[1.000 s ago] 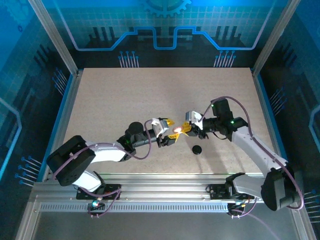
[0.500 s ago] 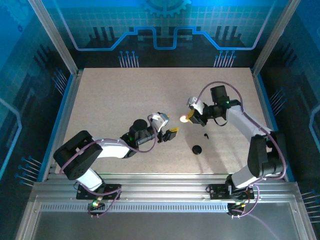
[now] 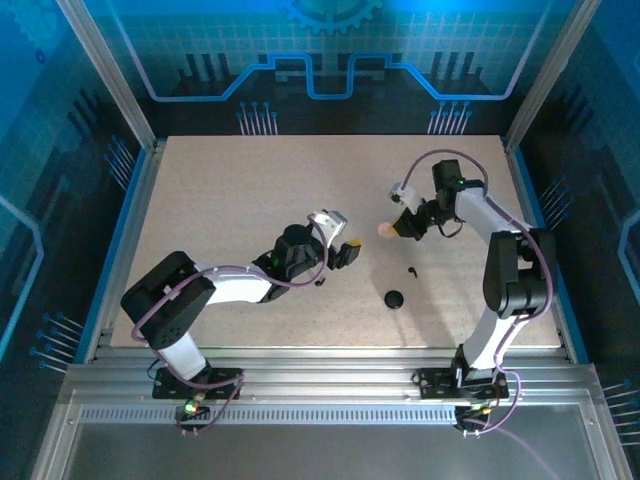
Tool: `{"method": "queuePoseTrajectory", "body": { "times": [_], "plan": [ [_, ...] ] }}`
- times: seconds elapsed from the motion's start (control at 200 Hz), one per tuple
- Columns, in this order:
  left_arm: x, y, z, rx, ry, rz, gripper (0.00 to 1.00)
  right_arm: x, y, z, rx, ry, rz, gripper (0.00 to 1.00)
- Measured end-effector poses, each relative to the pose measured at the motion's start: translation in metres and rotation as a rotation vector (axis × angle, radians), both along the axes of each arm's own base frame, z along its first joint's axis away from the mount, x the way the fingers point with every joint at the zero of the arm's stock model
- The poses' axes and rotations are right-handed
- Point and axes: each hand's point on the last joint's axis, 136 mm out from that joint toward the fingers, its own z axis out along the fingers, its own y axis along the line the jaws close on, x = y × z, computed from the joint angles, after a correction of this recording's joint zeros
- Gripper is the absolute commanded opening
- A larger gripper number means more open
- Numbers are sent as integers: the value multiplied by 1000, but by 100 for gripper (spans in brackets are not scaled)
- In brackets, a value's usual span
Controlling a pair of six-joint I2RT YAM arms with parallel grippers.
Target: Insert wireless bluetooth earbuds into charging case
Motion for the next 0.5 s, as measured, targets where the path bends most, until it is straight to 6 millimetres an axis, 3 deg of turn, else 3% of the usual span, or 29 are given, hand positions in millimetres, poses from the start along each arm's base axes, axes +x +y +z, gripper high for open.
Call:
{"method": "queuePoseTrajectory", "body": {
  "times": [0.5],
  "plan": [
    [1, 9, -19, 64, 52, 43, 76, 13, -23, -25, -43, 157, -115, 7]
  ]
}}
